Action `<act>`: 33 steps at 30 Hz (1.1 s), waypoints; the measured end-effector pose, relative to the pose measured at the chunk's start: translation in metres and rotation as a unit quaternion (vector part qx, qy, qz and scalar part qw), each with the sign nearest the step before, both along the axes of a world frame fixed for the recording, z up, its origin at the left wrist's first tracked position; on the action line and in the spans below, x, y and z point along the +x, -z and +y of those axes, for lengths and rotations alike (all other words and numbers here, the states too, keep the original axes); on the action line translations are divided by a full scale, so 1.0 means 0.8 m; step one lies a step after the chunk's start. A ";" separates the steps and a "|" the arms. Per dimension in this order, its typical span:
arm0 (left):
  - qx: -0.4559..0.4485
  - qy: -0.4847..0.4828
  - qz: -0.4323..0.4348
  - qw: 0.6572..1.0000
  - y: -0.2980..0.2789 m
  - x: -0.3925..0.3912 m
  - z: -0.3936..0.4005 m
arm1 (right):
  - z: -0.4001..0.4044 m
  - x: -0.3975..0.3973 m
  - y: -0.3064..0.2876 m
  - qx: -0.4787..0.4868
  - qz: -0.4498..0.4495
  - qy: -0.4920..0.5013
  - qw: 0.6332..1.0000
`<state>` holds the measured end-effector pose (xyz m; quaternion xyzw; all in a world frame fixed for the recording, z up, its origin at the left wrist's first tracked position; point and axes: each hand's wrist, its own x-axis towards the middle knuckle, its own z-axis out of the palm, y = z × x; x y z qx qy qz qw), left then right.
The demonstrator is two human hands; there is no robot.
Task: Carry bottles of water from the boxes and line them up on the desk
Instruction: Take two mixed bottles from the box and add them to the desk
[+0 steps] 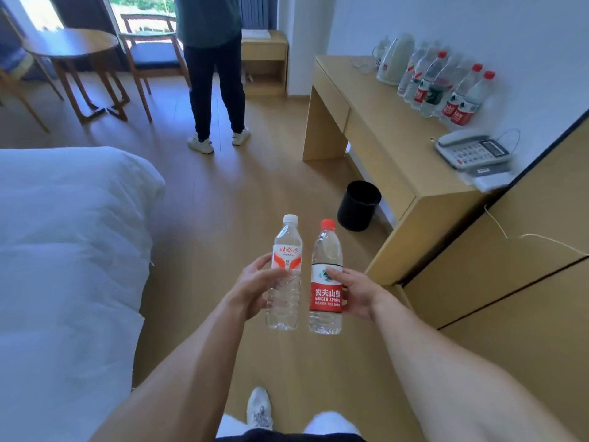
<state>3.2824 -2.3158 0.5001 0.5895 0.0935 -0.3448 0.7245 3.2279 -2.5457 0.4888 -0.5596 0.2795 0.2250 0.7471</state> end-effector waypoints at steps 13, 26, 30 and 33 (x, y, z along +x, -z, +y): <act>-0.005 0.029 -0.003 1.000 0.011 0.273 -0.056 | -0.059 0.243 0.013 0.026 -0.013 0.046 0.999; -0.002 0.010 -0.031 0.999 -0.028 0.566 -0.189 | -0.185 0.524 0.001 0.033 -0.042 0.058 0.997; -0.032 0.030 -0.049 0.998 -0.049 0.633 -0.234 | -0.226 0.582 -0.013 0.044 -0.067 0.091 0.993; -0.034 0.065 -0.068 0.995 -0.061 0.682 -0.269 | -0.257 0.616 -0.026 0.033 -0.080 0.123 0.989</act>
